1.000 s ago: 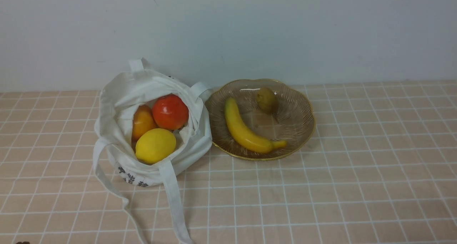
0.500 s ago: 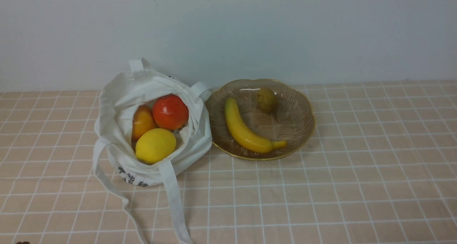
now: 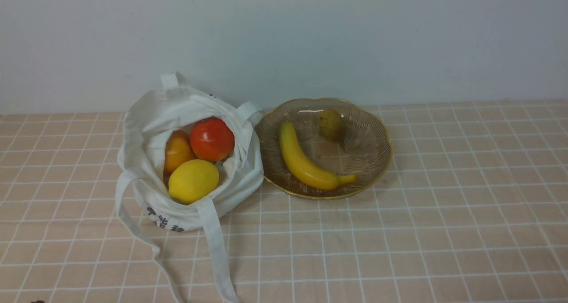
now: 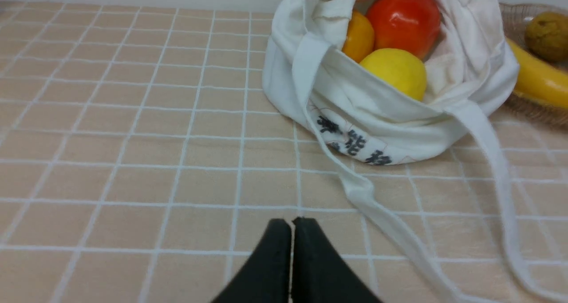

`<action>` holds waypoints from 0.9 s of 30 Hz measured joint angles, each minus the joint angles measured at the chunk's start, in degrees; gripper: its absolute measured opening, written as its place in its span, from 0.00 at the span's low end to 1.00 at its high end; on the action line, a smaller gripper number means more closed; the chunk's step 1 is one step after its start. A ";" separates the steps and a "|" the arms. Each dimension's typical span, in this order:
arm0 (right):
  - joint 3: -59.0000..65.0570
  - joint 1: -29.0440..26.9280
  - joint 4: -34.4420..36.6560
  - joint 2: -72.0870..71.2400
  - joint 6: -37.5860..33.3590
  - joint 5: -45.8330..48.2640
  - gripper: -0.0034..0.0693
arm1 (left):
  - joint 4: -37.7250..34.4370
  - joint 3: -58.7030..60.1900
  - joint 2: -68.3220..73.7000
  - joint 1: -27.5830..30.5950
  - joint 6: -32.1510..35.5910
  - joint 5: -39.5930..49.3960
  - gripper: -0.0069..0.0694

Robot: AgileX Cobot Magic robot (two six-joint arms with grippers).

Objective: Take the fruit out of the bag on the brown coffee tablecloth and place them on the plate.
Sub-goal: 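Reach into the bag and grasp the lemon with the left gripper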

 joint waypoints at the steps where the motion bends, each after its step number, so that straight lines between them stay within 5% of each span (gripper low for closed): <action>1: 0.00 0.00 0.00 0.00 0.00 0.00 0.03 | -5.39 0.00 0.00 0.00 -3.74 0.00 0.08; 7: 0.00 0.00 0.00 0.00 0.00 0.00 0.03 | -30.47 0.04 0.00 0.00 -15.57 0.13 0.08; 14: 0.00 0.00 0.00 0.00 0.00 0.00 0.03 | -38.20 -1.38 0.00 0.00 -14.73 1.04 0.08; 20: 0.00 0.00 0.00 0.00 0.00 0.00 0.03 | -35.89 -16.69 5.09 -0.06 -0.35 12.53 0.08; 27: 0.00 0.00 0.00 0.00 0.00 0.00 0.03 | -16.85 -38.79 32.30 -0.15 9.36 36.20 0.08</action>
